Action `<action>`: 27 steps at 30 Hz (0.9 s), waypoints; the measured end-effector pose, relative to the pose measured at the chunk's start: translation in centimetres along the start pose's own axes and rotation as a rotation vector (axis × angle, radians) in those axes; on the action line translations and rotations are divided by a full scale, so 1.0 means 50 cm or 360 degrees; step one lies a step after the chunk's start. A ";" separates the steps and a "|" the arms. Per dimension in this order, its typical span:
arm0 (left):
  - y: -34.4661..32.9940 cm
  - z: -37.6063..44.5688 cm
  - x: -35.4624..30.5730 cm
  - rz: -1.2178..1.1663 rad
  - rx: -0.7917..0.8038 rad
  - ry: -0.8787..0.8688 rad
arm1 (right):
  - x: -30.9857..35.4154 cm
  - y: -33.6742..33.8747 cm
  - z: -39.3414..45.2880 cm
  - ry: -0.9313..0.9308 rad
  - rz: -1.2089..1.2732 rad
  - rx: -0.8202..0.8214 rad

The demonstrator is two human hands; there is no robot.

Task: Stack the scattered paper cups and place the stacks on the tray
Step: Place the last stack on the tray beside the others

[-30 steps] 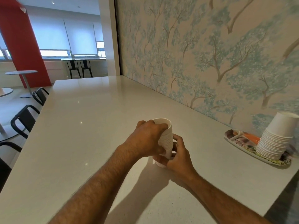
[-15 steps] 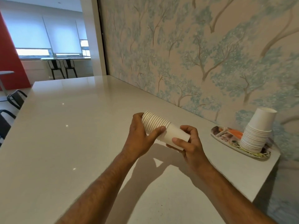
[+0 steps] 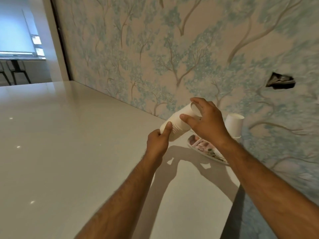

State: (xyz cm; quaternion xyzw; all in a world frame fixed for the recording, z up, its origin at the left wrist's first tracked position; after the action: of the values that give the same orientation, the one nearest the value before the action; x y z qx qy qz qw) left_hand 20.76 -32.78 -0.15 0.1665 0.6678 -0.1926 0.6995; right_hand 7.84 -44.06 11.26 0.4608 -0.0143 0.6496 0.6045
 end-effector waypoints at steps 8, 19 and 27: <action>-0.194 0.061 0.043 -0.0246 0.0376 0.0419 | -0.089 0.038 0.108 -0.0076 -0.0491 0.0093; -0.294 0.097 0.071 -0.0452 0.0632 0.0621 | -0.169 -0.012 0.162 -0.0091 -0.0961 0.0213; -0.330 0.101 0.075 -0.0574 0.0913 0.0726 | -0.222 -0.045 0.177 -0.0192 -0.1084 0.0273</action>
State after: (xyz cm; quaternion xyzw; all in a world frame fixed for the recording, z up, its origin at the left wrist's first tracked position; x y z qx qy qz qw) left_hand 17.18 -49.78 -3.22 0.2735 0.7435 -0.4488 0.4135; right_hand 13.04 -57.12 8.27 0.5256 0.1591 0.3812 0.7437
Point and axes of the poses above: each hand's wrist, its own z-axis towards the middle knuckle, its own y-axis out of the back of the hand, x = y × z, the point moved 7 cm from there along z, towards the middle knuckle
